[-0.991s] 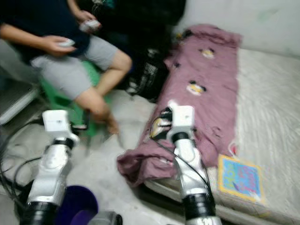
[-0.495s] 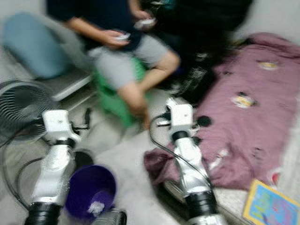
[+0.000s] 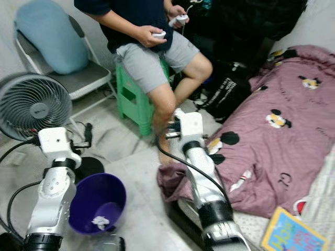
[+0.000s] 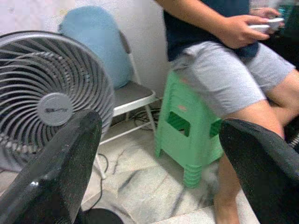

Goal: Clean up the room

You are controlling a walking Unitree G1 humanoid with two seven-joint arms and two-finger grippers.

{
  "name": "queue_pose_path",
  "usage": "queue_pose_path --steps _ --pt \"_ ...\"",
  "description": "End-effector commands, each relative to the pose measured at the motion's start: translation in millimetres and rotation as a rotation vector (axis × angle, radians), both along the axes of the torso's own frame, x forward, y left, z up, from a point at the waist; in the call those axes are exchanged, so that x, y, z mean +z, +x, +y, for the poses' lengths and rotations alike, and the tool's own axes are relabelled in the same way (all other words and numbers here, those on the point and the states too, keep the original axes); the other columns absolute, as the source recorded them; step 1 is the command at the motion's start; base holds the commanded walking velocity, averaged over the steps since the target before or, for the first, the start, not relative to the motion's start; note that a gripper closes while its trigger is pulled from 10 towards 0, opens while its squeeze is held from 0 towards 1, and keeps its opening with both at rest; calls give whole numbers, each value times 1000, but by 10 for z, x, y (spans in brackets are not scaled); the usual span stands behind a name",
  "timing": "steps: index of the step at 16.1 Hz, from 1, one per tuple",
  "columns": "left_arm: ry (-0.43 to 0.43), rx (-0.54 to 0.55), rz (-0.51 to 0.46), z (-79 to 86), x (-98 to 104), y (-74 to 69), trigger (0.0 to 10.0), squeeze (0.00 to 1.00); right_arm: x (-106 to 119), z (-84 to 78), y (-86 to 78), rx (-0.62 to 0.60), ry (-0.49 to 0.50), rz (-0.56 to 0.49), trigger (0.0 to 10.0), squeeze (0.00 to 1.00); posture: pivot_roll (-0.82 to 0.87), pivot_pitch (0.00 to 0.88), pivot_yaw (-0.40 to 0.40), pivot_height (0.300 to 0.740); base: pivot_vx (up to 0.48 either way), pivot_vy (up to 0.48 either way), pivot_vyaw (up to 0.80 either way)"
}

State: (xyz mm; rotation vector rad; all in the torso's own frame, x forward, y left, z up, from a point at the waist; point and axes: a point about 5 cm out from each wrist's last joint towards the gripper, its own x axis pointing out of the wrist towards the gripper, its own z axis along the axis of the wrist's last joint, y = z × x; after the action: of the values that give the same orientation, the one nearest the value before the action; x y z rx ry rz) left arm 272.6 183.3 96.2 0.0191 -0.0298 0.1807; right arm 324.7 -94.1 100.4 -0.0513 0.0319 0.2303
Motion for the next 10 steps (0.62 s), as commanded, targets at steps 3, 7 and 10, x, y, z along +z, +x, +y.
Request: queue_pose_path --steps 3,7,10 --pt "24 35 -24 47 43 -14 10000 0 -17 154 37 67 -14 7 10000 0 212 0 -91 740 0 0 0" --pt "29 53 -27 35 31 -22 10000 0 4 202 71 88 -22 -14 10000 0 195 0 -97 740 0 0 0" --pt "43 53 -28 -14 57 1 10000 0 2 147 33 75 -36 -32 10000 0 147 0 -79 740 0 0 0"
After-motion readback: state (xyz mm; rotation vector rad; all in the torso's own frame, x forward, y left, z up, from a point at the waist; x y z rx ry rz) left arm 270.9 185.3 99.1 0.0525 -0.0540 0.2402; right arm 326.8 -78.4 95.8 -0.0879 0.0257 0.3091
